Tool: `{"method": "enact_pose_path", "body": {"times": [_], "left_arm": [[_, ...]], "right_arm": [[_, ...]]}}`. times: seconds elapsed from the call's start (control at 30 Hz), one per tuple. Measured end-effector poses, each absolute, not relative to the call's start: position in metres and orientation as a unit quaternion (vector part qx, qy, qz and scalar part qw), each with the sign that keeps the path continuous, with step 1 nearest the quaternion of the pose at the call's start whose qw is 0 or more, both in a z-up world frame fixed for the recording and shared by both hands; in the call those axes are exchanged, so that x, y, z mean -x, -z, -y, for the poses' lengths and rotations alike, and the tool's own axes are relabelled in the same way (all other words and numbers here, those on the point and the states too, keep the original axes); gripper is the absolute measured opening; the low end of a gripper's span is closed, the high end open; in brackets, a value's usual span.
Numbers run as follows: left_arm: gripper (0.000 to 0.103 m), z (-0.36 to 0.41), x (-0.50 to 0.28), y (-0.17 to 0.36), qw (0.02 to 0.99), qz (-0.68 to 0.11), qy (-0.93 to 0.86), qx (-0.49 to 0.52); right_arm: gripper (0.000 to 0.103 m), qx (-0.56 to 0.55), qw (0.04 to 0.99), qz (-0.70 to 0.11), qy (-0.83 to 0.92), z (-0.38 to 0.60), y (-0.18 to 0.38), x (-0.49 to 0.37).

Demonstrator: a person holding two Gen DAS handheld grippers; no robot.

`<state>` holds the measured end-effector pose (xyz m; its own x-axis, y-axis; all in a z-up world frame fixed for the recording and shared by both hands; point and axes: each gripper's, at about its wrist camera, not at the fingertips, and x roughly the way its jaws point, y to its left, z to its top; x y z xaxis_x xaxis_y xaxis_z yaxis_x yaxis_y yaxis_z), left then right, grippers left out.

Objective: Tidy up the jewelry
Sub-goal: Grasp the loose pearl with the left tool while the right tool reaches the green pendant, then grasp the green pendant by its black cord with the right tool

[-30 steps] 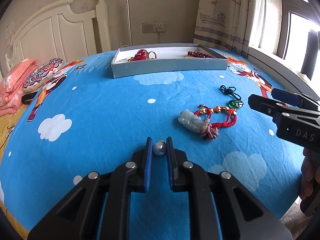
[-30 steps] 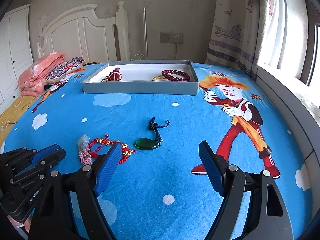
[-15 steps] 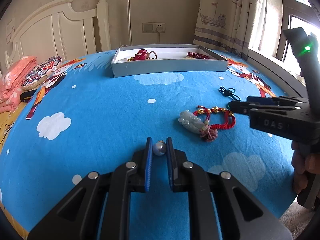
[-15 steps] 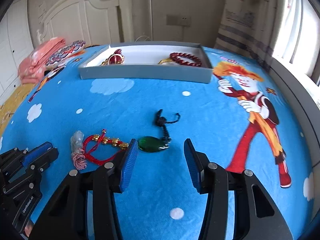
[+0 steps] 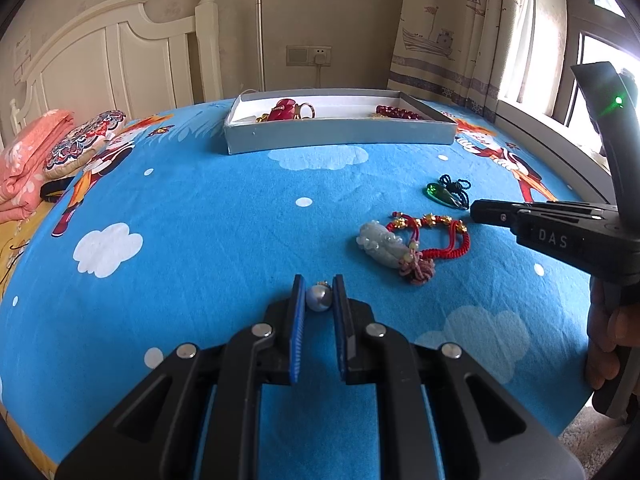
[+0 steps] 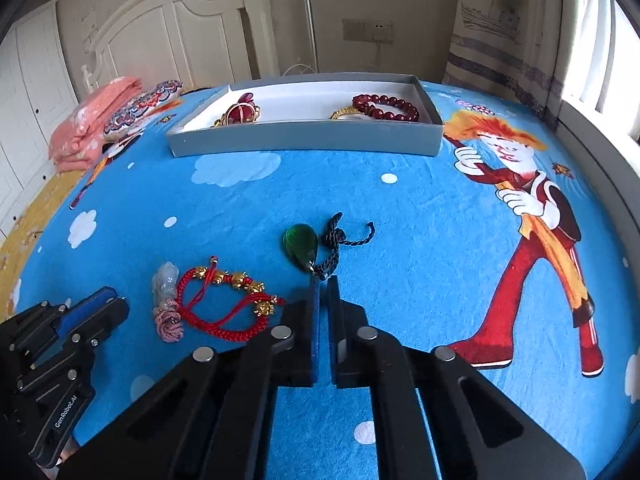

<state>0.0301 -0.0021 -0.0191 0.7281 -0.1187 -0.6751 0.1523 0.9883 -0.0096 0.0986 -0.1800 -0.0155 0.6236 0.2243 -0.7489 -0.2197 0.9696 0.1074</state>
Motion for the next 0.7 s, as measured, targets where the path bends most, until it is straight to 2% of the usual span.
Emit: {"method": "enact_pose_path", "body": {"times": [0.17, 0.3, 0.33, 0.37, 0.4, 0.43, 0.47, 0.53, 0.6, 0.7], "left_arm": [[0.013, 0.002, -0.03, 0.019, 0.929, -0.361, 0.073, -0.023], [0.013, 0.003, -0.03, 0.019, 0.929, -0.361, 0.073, -0.023], [0.013, 0.002, -0.03, 0.019, 0.929, -0.361, 0.073, -0.023], [0.013, 0.002, -0.03, 0.019, 0.929, -0.361, 0.073, -0.023], [0.013, 0.002, -0.03, 0.019, 0.929, -0.362, 0.073, -0.022], [0.013, 0.002, -0.03, 0.019, 0.929, -0.362, 0.073, -0.022], [0.013, 0.003, -0.03, 0.019, 0.929, -0.362, 0.073, -0.023], [0.013, 0.002, -0.03, 0.019, 0.929, -0.362, 0.073, -0.024], [0.013, 0.003, -0.03, 0.018, 0.928, -0.364, 0.073, -0.022], [0.013, 0.004, -0.031, 0.018, 0.928, -0.366, 0.073, -0.021]], "right_arm": [[0.004, 0.01, 0.903, -0.413, -0.12, 0.177, 0.013, -0.096], [0.012, 0.007, 0.897, -0.422, -0.133, 0.175, 0.014, -0.102], [0.018, 0.006, 0.895, -0.424, -0.136, 0.174, 0.014, -0.104], [0.031, 0.011, 0.894, -0.426, -0.14, 0.172, 0.012, -0.107], [0.04, 0.017, 0.896, -0.423, -0.137, 0.171, 0.01, -0.108], [0.057, 0.024, 0.901, -0.413, -0.132, 0.169, 0.007, -0.108], [0.06, 0.031, 0.904, -0.407, -0.128, 0.167, 0.006, -0.109], [0.059, 0.038, 0.901, -0.413, -0.13, 0.163, 0.006, -0.114], [0.05, 0.037, 0.895, -0.425, -0.127, 0.161, 0.011, -0.121], [0.044, 0.044, 0.893, -0.43, -0.122, 0.158, 0.013, -0.128]]}}
